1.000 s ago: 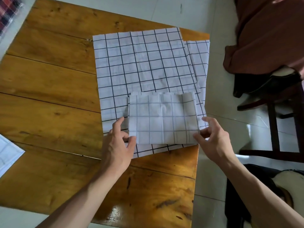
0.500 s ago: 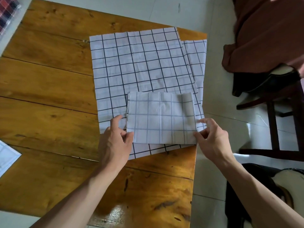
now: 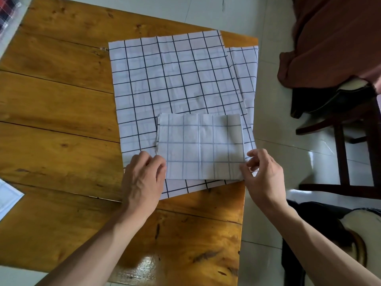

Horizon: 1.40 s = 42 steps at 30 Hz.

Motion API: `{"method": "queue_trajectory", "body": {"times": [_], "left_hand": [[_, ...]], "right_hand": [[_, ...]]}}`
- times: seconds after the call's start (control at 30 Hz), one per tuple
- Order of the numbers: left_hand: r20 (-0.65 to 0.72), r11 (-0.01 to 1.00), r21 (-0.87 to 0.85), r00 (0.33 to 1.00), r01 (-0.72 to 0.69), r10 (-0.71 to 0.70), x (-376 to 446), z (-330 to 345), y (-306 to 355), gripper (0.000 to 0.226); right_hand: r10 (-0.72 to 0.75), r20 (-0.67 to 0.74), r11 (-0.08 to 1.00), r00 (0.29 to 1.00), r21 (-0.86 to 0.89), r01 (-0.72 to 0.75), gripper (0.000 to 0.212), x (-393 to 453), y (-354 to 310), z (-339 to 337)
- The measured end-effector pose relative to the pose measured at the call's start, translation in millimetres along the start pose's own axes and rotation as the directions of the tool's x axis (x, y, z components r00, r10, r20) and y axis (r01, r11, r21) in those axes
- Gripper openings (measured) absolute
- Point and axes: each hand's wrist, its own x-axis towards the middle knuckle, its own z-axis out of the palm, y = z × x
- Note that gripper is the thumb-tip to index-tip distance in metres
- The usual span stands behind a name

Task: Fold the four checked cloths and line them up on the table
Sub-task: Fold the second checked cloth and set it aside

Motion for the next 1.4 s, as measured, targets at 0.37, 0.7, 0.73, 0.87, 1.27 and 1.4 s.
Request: {"method": "queue_trajectory", "body": {"times": [0.37,0.7,0.73,0.87,1.27,1.4], "left_hand": [[0.033,0.998,0.024,0.998,-0.050,0.049,-1,2,-1,0.041],[0.059,0.999,0.041,0.998,-0.019,0.016,1,-3,0,0.043],[0.060,0.999,0.042,0.998,-0.014,0.012,1,-3,1,0.043],[0.079,0.999,0.037,0.997,0.006,-0.009,2,-5,5,0.041],[0.442,0.943,0.060,0.855,-0.329,0.271,37,-13,58,0.082],[0.464,0.952,0.036,0.849,-0.304,0.254,37,-15,53,0.085]], "right_hand": [[-0.385,0.302,0.908,0.872,-0.044,0.416,0.040,-13,-42,49],[-0.402,0.415,0.846,0.816,-0.174,0.504,0.065,0,-17,57],[-0.382,0.425,0.842,0.820,-0.206,0.499,0.067,1,-10,51],[-0.317,0.447,0.833,0.836,-0.289,0.471,0.075,7,5,37],[-0.208,0.520,0.855,0.829,-0.315,0.412,0.106,32,-2,22],[-0.169,0.553,0.850,0.816,-0.338,0.405,0.123,48,-5,17]]}}
